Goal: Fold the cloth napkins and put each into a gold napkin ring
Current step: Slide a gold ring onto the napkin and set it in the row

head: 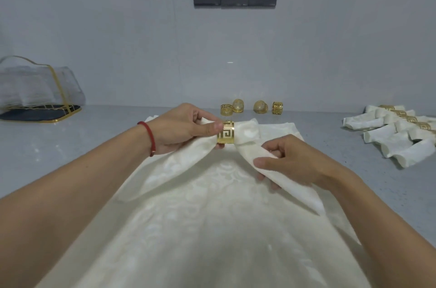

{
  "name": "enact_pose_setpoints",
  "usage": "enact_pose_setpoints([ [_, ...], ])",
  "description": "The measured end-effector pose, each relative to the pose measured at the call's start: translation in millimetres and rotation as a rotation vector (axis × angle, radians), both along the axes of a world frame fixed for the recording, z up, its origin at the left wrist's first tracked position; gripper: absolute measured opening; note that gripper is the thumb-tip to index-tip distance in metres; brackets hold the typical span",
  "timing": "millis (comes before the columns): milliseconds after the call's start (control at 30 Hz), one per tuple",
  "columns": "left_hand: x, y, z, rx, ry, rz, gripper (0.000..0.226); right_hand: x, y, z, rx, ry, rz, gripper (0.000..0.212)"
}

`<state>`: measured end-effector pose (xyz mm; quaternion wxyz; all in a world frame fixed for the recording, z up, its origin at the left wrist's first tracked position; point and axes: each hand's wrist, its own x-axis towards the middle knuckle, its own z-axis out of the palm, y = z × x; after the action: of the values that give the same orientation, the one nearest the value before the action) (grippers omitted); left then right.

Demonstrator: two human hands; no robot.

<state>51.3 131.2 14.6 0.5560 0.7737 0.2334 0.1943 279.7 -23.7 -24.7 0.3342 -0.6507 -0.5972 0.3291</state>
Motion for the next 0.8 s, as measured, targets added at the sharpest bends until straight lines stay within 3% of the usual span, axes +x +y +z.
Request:
enact_pose_setpoints([
  [67, -1.6, -8.9, 7.7, -0.017, 0.015, -0.003, 0.035, 10.0, -8.5, 8.9, -0.009, 0.0, -0.002, 0.019],
  [200, 1.5, -28.2, 23.0, -0.078, 0.002, -0.045, 0.036, 9.5, -15.4, 39.8, 0.201, 0.197, -0.019, 0.043],
  [433, 22.8, -76.7, 50.3, -0.023, 0.015, -0.155, 0.033, -14.7, -48.0, 65.4, 0.369, 0.179, -0.068, 0.032],
  [567, 33.1, -101.0, 55.6, 0.025, -0.039, -0.042, 0.029, -1.8, -75.4, 71.1, 0.385, 0.19, -0.088, 0.028],
  [800, 60.8, -142.5, 64.2, -0.098, -0.041, -0.071, 0.031, 20.7, -114.1, 77.1, 0.413, 0.181, -0.137, 0.032],
])
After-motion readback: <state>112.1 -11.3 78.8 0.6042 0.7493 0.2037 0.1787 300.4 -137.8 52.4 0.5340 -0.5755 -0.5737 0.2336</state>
